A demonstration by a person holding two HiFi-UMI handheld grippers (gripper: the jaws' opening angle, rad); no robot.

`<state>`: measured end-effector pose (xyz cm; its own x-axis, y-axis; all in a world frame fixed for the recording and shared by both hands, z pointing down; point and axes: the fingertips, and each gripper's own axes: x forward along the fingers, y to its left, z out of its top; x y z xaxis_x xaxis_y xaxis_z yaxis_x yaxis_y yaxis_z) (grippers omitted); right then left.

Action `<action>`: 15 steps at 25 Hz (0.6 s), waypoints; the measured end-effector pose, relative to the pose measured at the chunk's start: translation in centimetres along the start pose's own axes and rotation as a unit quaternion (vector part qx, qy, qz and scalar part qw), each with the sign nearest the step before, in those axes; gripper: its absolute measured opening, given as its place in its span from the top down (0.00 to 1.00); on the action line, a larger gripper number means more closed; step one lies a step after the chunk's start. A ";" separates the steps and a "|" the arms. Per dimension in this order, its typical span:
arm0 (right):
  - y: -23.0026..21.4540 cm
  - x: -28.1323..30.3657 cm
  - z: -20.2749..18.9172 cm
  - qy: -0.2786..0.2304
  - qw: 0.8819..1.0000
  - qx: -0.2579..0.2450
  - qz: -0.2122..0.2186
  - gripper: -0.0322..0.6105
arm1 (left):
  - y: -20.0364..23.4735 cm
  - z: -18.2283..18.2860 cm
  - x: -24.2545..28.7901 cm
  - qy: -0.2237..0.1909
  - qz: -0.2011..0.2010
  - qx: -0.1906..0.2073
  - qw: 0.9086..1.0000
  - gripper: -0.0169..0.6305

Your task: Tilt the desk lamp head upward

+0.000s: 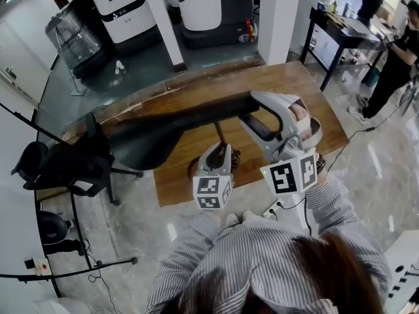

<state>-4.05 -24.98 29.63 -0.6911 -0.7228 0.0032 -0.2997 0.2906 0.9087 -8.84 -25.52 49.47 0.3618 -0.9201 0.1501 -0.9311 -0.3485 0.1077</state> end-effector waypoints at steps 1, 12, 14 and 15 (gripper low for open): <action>0.1 0.1 -0.1 -0.001 1.000 0.009 -0.002 0.58 | 0.1 0.0 0.0 -0.001 0.000 -0.001 1.000 0.90; 1.8 -0.1 -0.7 -0.001 0.988 0.150 -0.024 0.59 | 0.1 -0.1 0.0 0.001 -0.005 -0.005 1.000 0.90; 2.0 -0.1 -0.8 -0.004 0.986 0.165 -0.027 0.60 | 0.1 -0.1 -0.1 0.001 -0.006 -0.006 1.000 0.90; 2.1 -0.1 -0.8 -0.006 0.985 0.170 -0.030 0.60 | 0.1 -0.1 -0.1 0.000 -0.006 -0.006 1.000 0.90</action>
<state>-4.12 -24.82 31.85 -0.6727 -0.7380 -0.0529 -0.5419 0.4427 0.7143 -8.97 -25.47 49.61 0.3731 -0.9157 0.1493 -0.9260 -0.3576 0.1210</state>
